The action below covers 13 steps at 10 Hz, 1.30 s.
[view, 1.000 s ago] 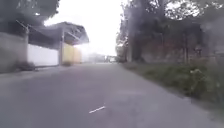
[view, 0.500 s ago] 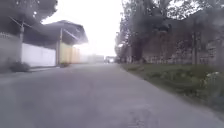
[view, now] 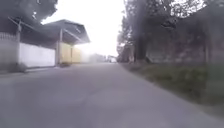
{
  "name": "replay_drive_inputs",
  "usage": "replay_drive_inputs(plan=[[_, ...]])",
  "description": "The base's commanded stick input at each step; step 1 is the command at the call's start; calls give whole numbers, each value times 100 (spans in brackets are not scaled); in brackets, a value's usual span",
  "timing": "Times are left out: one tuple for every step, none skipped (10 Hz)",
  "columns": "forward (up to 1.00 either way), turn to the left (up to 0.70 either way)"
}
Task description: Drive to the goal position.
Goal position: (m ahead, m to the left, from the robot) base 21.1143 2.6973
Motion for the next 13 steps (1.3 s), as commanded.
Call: replay_drive_inputs(plan=[[100, 0], [100, 0], [100, 0], [100, -14], [100, -28], [100, -39], [100, -40], [100, -40], [100, -9], [100, 0], [100, 0], [100, 0], [100, 0]])
